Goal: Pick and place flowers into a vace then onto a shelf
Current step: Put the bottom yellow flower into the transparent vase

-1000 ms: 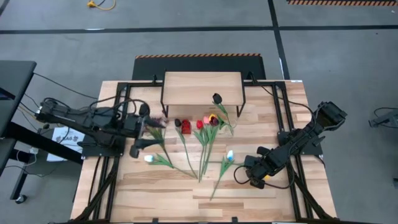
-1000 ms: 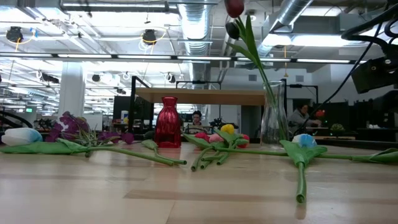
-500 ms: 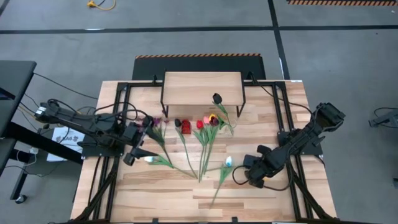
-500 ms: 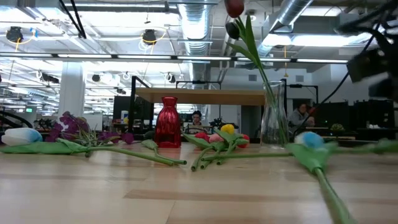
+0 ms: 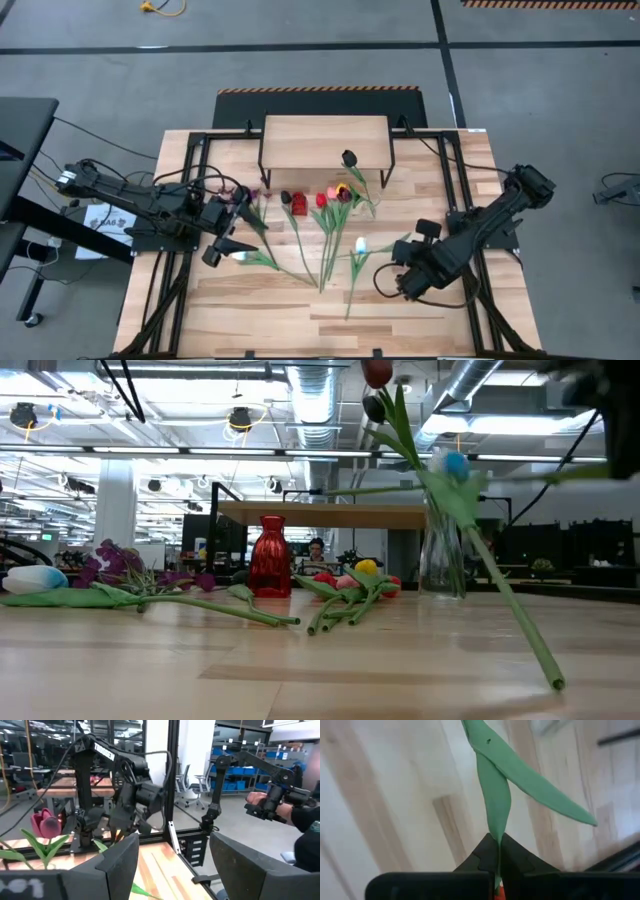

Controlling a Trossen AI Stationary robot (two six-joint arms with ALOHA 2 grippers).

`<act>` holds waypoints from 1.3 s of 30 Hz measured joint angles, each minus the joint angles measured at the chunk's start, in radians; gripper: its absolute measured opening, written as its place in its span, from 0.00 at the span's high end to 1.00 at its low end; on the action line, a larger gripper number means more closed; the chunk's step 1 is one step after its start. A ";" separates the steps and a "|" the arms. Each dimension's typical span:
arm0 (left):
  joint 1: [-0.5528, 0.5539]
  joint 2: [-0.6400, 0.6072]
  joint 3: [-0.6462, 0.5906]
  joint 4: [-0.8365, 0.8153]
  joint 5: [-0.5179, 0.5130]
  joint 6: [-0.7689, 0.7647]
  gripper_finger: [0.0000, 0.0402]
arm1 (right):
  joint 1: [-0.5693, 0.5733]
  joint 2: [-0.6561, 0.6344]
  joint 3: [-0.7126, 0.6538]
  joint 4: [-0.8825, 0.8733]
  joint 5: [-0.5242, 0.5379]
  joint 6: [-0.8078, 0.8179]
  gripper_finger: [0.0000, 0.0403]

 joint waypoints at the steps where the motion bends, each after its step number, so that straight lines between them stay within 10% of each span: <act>1: 0.000 0.000 0.000 0.000 0.010 -0.003 0.42 | 0.003 0.000 0.017 -0.010 0.006 -0.009 1.00; 19: 0.000 0.000 0.000 -0.001 0.049 -0.004 0.42 | 0.013 0.021 0.156 -0.072 0.147 -0.096 1.00; 25: 0.000 0.000 0.001 -0.001 0.048 -0.004 0.42 | -0.056 0.034 0.161 0.085 0.035 -0.217 1.00; 39: 0.000 0.000 0.001 -0.001 0.047 -0.013 0.42 | -0.119 0.234 0.162 -0.225 -0.013 -0.120 1.00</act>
